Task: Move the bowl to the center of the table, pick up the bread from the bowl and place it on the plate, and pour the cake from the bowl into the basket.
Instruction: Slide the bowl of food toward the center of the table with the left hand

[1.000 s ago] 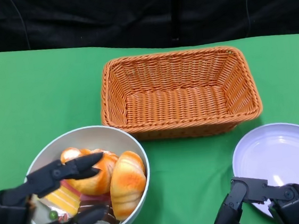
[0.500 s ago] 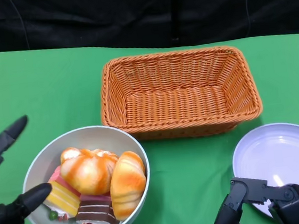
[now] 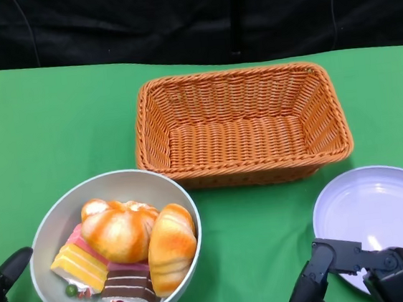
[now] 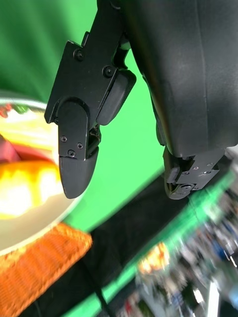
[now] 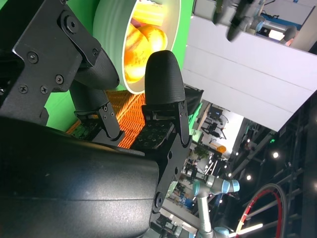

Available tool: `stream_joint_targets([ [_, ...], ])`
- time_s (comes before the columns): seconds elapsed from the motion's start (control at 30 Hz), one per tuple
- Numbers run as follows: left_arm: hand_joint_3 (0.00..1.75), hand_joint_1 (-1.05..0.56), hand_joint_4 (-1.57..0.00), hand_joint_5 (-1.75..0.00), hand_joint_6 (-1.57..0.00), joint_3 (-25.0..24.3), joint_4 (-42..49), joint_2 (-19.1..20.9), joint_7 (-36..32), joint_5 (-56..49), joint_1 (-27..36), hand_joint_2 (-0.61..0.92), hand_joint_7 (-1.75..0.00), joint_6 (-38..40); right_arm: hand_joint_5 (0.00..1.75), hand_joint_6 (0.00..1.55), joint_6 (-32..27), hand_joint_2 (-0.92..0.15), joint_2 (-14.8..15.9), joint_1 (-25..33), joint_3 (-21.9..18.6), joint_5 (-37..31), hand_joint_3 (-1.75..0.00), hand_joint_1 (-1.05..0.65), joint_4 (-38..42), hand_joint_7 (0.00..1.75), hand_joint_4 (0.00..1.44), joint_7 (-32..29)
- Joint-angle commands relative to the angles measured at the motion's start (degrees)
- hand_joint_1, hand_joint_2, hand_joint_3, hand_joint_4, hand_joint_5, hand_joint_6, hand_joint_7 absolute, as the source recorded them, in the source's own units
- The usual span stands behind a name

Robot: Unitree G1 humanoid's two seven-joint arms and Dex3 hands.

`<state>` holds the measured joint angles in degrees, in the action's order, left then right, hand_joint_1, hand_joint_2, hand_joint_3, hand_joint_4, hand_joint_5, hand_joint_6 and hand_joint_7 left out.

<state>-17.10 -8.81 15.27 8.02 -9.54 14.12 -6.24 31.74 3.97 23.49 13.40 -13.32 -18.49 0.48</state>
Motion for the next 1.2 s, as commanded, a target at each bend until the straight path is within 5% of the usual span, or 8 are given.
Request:
stream_joint_targets([
  [0.03,0.53,-0.71,-0.09,-0.06,-0.1,0.26,-1.15,1.95,2.78,2.55,-0.69,0.92,0.0,6.4,1.55,0.91,0.13,-0.12,0.08,0.47,-0.24,0.0,-1.69,0.12,-0.91,1.25,0.92,-0.34],
  [0.3,0.48,-0.65,-0.07,-0.05,-0.04,1.28,-5.39,3.55,7.41,7.16,-1.89,0.92,0.0,25.86,1.55,0.91,-0.25,-0.11,0.07,0.64,-0.09,0.39,-1.71,0.12,-1.34,1.25,0.92,-0.15],
  [0.5,0.46,-0.62,0.0,-0.01,0.0,-2.47,-6.78,0.62,9.49,20.77,-4.88,0.92,0.0,39.82,1.55,0.9,-0.63,-0.11,0.12,0.81,0.05,0.59,-1.72,0.11,-1.84,1.26,0.91,-0.06],
  [0.83,0.52,-0.62,0.0,0.0,0.0,-8.98,-10.75,-5.4,5.44,38.58,-7.96,0.92,0.0,54.69,1.55,0.91,-1.4,-0.11,-0.22,1.74,0.83,-0.33,-1.72,0.12,-3.61,1.26,0.91,-0.32],
  [1.2,0.53,-0.64,0.0,0.0,0.0,-7.87,-16.33,-9.12,0.54,47.29,-6.65,0.92,0.0,63.44,1.55,0.92,-2.56,-0.1,-0.24,2.2,1.47,-0.71,-1.74,0.13,-5.19,1.25,0.91,-0.69],
])
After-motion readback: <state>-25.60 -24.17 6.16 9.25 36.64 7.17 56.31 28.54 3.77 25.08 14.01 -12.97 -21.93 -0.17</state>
